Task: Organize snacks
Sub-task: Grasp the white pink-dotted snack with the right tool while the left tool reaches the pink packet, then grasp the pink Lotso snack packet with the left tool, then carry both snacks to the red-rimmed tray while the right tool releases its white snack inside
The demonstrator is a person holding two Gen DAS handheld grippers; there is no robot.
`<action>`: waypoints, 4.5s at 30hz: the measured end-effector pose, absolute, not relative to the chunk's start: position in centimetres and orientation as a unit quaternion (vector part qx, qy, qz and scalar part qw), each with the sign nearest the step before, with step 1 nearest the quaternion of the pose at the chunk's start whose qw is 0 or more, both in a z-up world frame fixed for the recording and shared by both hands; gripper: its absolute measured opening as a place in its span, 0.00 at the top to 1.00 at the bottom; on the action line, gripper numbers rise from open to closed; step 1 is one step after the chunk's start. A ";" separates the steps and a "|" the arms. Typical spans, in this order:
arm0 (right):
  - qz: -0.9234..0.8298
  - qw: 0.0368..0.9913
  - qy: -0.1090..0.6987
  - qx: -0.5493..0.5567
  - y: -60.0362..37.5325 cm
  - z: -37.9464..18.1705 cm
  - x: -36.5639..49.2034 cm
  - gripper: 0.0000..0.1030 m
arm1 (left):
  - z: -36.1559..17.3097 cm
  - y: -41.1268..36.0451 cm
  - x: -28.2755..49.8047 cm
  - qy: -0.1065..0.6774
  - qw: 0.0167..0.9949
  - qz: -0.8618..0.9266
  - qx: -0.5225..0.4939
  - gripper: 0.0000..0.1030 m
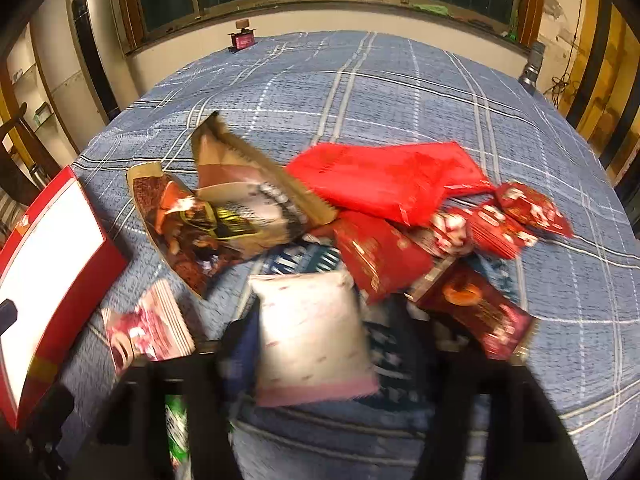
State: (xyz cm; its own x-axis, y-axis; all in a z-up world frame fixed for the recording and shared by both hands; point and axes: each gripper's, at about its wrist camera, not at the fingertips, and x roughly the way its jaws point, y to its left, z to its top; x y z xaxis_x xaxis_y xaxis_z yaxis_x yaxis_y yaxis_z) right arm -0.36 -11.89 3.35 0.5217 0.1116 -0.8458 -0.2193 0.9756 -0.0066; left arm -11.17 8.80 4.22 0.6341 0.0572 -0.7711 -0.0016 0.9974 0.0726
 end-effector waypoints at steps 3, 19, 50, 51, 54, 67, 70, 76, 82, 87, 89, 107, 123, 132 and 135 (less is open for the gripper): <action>0.089 0.869 0.484 -0.045 -14.5 3.6 -1.2 0.59 | 4.1 8.1 -11.1 0.431 0.901 0.006 0.043 0.00; 0.045 0.893 0.447 0.002 -24.8 4.0 -5.2 0.52 | 3.3 4.5 -6.7 0.460 0.884 -0.046 0.073 0.00; 0.068 0.892 0.447 -0.003 -24.0 3.7 -5.4 0.42 | 2.7 6.3 -3.3 0.493 0.854 -0.161 0.044 0.00; 0.069 0.892 0.447 -0.005 -23.9 3.7 -5.4 0.42 | 2.9 6.4 -3.3 0.490 0.856 -0.162 0.041 0.00; 0.069 0.891 0.448 -0.011 -23.6 3.7 -5.4 0.40 | 3.2 6.7 -3.5 0.487 0.857 -0.167 0.031 0.00; 0.071 0.892 0.447 -0.008 -23.8 3.7 -5.5 0.39 | 1.8 4.7 -4.0 0.506 0.838 -0.197 0.053 0.00; 0.073 0.892 0.447 -0.006 -23.9 3.7 -5.5 0.39 | 1.8 2.5 -4.9 0.502 0.834 -0.224 0.055 0.00; 0.077 0.891 0.447 -0.003 -24.0 3.7 -5.6 0.37 | 3.5 0.7 -6.0 0.473 0.847 -0.230 0.071 0.00; 0.078 0.891 0.446 -0.003 -23.9 3.7 -5.6 0.36 | 3.9 4.3 -4.7 0.495 0.852 -0.171 -0.001 0.00; 0.078 0.892 0.446 0.000 -23.9 3.7 -5.7 0.36 | 3.4 4.1 -4.4 0.505 0.847 -0.167 -0.016 0.00; 0.079 0.892 0.445 0.000 -24.0 3.7 -5.6 0.36 | 2.9 3.9 -3.8 0.510 0.846 -0.153 -0.025 0.00; 0.080 0.892 0.445 -0.001 -24.0 3.6 -5.6 0.35 | 2.5 0.1 -2.2 0.528 0.843 -0.096 0.018 0.52; 0.104 0.896 0.432 -0.005 -23.5 3.7 -6.2 0.58 | 3.5 2.6 -5.2 0.491 0.862 -0.126 0.003 0.66; 0.118 0.906 0.407 0.000 -23.5 4.4 -7.0 0.60 | 7.1 5.8 -8.7 0.440 0.893 -0.089 0.007 0.66; 0.111 0.907 0.405 0.004 -23.7 4.4 -7.0 0.61 | 7.9 7.0 -10.0 0.422 0.904 -0.063 0.025 0.66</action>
State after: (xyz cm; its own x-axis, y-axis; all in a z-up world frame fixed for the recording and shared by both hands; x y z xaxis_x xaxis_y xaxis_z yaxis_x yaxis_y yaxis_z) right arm -7.04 -23.72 4.42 0.6470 0.2054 -0.7343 -0.1991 0.9751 0.0974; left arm -9.96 7.01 7.87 0.6351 -0.0930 -0.7668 0.1348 0.9908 -0.0085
